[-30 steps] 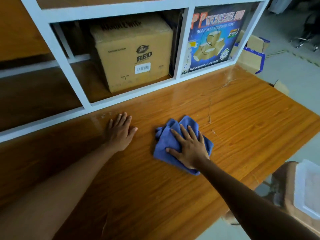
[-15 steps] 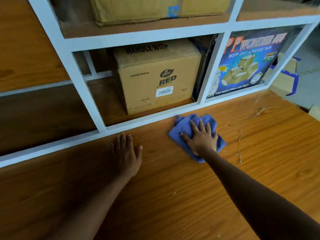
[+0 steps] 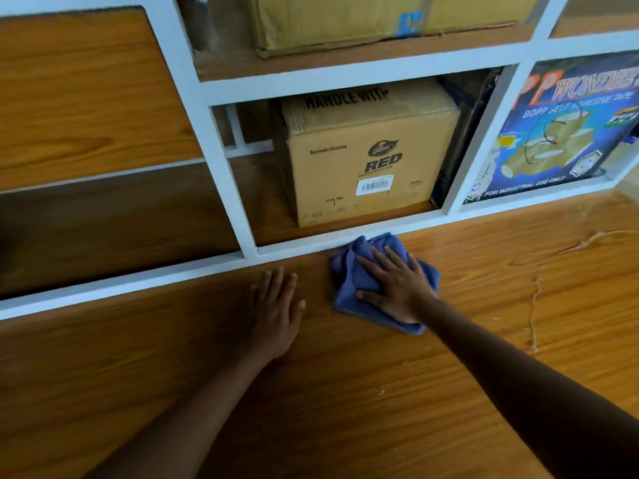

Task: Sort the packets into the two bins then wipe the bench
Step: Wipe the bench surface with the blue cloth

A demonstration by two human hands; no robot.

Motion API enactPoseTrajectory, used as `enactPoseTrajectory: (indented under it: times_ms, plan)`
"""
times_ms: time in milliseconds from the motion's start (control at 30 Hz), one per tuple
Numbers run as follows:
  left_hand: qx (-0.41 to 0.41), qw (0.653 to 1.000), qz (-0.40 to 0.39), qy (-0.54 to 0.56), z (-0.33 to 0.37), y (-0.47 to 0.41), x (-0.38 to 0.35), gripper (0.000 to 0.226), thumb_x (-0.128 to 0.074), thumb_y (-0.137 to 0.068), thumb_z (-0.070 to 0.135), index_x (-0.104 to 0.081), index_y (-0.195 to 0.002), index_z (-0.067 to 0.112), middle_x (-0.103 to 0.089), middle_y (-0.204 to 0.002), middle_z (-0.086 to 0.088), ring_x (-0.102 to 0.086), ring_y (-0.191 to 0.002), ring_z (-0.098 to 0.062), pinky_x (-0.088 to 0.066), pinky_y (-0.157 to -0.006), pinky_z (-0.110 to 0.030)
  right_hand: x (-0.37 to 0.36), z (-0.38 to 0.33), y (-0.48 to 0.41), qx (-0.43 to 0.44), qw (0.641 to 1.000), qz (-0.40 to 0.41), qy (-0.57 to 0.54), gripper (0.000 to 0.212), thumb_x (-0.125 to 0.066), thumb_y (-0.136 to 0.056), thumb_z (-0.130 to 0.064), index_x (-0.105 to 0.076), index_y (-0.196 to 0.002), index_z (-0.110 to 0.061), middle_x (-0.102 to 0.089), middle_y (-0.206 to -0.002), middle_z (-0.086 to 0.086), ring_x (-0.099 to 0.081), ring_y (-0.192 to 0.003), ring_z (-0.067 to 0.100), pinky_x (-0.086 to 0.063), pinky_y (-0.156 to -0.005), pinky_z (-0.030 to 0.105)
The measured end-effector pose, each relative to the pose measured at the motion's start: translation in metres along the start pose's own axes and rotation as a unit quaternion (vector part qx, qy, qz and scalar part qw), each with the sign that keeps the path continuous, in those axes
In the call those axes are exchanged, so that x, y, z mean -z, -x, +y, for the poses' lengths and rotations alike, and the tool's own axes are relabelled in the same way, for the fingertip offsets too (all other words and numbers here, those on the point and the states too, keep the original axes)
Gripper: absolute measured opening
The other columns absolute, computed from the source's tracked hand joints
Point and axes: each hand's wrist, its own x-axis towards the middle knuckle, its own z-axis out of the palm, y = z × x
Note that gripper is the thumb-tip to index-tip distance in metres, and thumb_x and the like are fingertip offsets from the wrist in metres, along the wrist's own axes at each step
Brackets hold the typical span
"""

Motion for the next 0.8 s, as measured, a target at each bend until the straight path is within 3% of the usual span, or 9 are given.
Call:
enactPoseTrajectory:
  times_ms: [100, 233, 300, 400, 467, 567, 667, 733, 800]
  plan:
    - [-0.026, 0.999, -0.012, -0.020, -0.048, 0.020, 0.007, 0.074, 0.006, -0.084, 0.070, 0.001, -0.150, 0.038, 0.015, -0.158, 0.005, 0.015, -0.146, -0.019, 0.006, -0.118, -0.043, 0.001, 0.029, 0.006, -0.188, 0.981, 0.038, -0.032, 0.077, -0.019, -0.085, -0.078, -0.011, -0.151, -0.039, -0.009, -0.162, 0.001, -0.006, -0.149, 0.029, -0.009, -0.114, 0.058]
    - [-0.012, 1.000, 0.006, -0.007, -0.086, 0.039, 0.015, 0.081, 0.007, -0.083, 0.073, -0.007, -0.151, 0.032, 0.007, -0.159, 0.005, 0.010, -0.147, -0.016, 0.007, -0.117, -0.038, 0.005, -0.037, -0.019, -0.402, 0.909, 0.031, -0.104, 0.080, -0.020, -0.088, -0.070, -0.008, -0.154, -0.027, -0.003, -0.162, 0.012, 0.002, -0.147, 0.040, -0.003, -0.111, 0.067]
    - [0.003, 1.000, 0.008, 0.017, -0.088, 0.040, 0.016, 0.085, 0.005, -0.082, 0.074, -0.010, -0.151, 0.027, 0.003, -0.160, 0.003, 0.010, -0.146, -0.013, 0.008, -0.117, -0.035, 0.000, -0.085, -0.027, -0.342, 0.936, 0.024, -0.084, 0.081, -0.019, -0.088, -0.071, -0.006, -0.154, -0.026, -0.002, -0.162, 0.014, 0.003, -0.146, 0.041, -0.002, -0.111, 0.068]
    - [-0.003, 1.000, 0.002, 0.022, -0.092, 0.038, 0.019, 0.079, -0.002, -0.085, 0.066, -0.011, -0.152, 0.026, 0.003, -0.160, 0.003, 0.011, -0.145, -0.011, 0.009, -0.116, -0.033, -0.009, -0.136, -0.017, -0.113, 0.993, 0.007, -0.036, 0.077, -0.018, -0.088, -0.073, -0.005, -0.153, -0.035, -0.002, -0.163, 0.006, 0.003, -0.148, 0.035, 0.000, -0.112, 0.064]
    - [-0.016, 1.000, -0.011, 0.008, -0.106, 0.040, 0.021, 0.074, -0.006, -0.088, 0.064, -0.006, -0.152, 0.027, 0.007, -0.160, 0.004, 0.014, -0.144, -0.010, 0.010, -0.116, -0.034, -0.008, -0.133, -0.007, -0.024, 1.000, -0.004, -0.007, 0.077, -0.015, -0.085, -0.078, -0.005, -0.151, -0.041, -0.005, -0.163, 0.000, 0.000, -0.149, 0.031, -0.004, -0.114, 0.063]
    - [-0.013, 1.000, -0.023, 0.005, -0.136, 0.047, 0.025, 0.076, 0.000, -0.085, 0.068, 0.002, -0.151, 0.032, 0.015, -0.158, 0.005, 0.022, -0.143, -0.012, 0.015, -0.115, -0.038, -0.010, -0.104, -0.003, -0.208, 0.977, 0.040, -0.030, 0.077, -0.016, -0.085, -0.077, -0.012, -0.151, -0.038, -0.009, -0.162, 0.002, -0.004, -0.149, 0.030, -0.008, -0.113, 0.062]
    - [-0.008, 1.000, -0.005, 0.018, -0.151, 0.056, 0.023, 0.084, 0.008, -0.079, 0.074, -0.001, -0.151, 0.032, 0.013, -0.159, 0.005, 0.020, -0.144, -0.013, 0.016, -0.115, -0.040, -0.004, -0.116, -0.013, -0.421, 0.901, 0.041, -0.094, 0.078, -0.019, -0.087, -0.071, -0.010, -0.153, -0.031, -0.005, -0.162, 0.009, 0.001, -0.147, 0.037, -0.003, -0.111, 0.067]
    - [-0.004, 0.999, 0.008, 0.040, -0.151, 0.057, 0.022, 0.083, 0.006, -0.082, 0.071, -0.006, -0.152, 0.028, 0.007, -0.160, 0.004, 0.017, -0.145, -0.013, 0.014, -0.117, -0.040, -0.004, -0.159, -0.027, -0.411, 0.906, 0.032, -0.093, 0.079, -0.018, -0.088, -0.071, -0.007, -0.153, -0.029, -0.002, -0.162, 0.011, 0.004, -0.147, 0.039, -0.001, -0.110, 0.069]
    - [0.004, 0.999, 0.020, 0.043, -0.150, 0.056, 0.022, 0.082, 0.004, -0.083, 0.065, -0.008, -0.152, 0.022, 0.003, -0.160, 0.002, 0.012, -0.146, -0.014, 0.014, -0.117, -0.038, -0.013, -0.208, -0.034, -0.283, 0.956, 0.026, -0.067, 0.078, -0.017, -0.088, -0.073, -0.007, -0.153, -0.032, -0.003, -0.162, 0.008, 0.004, -0.148, 0.037, 0.001, -0.111, 0.067]
